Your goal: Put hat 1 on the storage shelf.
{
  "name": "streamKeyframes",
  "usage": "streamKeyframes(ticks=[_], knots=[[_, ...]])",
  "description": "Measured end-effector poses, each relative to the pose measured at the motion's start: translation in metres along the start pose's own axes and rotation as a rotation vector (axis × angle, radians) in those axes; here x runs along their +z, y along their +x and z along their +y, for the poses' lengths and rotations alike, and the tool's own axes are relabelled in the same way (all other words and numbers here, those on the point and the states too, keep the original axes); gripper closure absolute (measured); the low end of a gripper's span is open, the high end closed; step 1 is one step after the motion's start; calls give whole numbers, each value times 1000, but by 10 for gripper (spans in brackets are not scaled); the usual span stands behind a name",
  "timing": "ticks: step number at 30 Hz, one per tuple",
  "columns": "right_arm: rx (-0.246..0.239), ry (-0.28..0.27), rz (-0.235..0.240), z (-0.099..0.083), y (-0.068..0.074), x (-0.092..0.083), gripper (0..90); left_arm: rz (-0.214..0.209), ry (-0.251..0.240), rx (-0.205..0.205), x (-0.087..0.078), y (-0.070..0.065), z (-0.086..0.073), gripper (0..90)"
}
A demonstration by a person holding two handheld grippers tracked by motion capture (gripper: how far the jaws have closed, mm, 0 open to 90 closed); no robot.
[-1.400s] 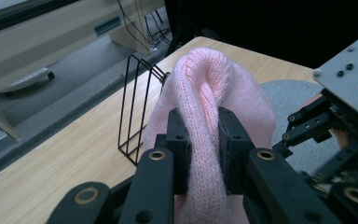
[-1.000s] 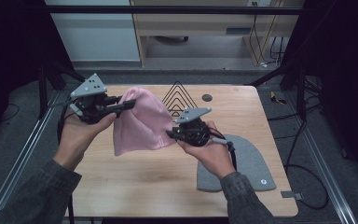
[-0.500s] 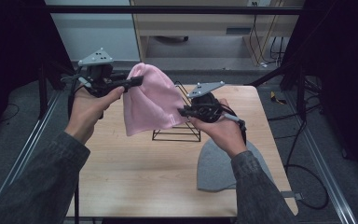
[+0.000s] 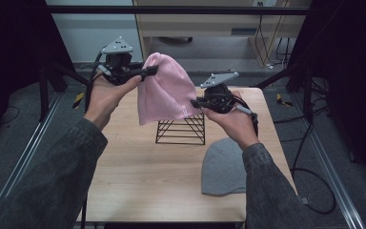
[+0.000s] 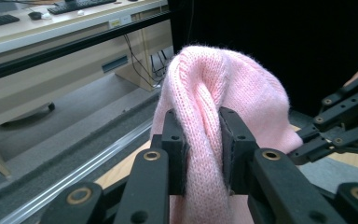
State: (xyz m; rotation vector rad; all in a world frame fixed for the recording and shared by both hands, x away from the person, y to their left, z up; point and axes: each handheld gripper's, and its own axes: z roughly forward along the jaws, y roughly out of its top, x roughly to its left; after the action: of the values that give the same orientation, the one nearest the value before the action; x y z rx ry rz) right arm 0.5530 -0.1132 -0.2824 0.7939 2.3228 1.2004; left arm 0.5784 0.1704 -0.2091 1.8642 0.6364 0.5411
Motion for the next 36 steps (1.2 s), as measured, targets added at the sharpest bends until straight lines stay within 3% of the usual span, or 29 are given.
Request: streamKeyframes(ticks=[9, 15, 25, 32, 36], knots=[[59, -19, -30, -2, -30, 7, 836, -16, 5, -20, 35, 18, 14, 739], [68, -8, -45, -5, -40, 19, 836, -19, 21, -18, 56, 25, 15, 738], [76, 19, -54, -21, -42, 33, 835, -35, 37, -12, 76, 26, 3, 737], [83, 9, -77, -40, -38, 37, 835, -56, 27, 19, 80, 17, -7, 729], [80, -7, -91, -47, -33, 35, 834, -48, 41, 41, 79, 8, -7, 725]])
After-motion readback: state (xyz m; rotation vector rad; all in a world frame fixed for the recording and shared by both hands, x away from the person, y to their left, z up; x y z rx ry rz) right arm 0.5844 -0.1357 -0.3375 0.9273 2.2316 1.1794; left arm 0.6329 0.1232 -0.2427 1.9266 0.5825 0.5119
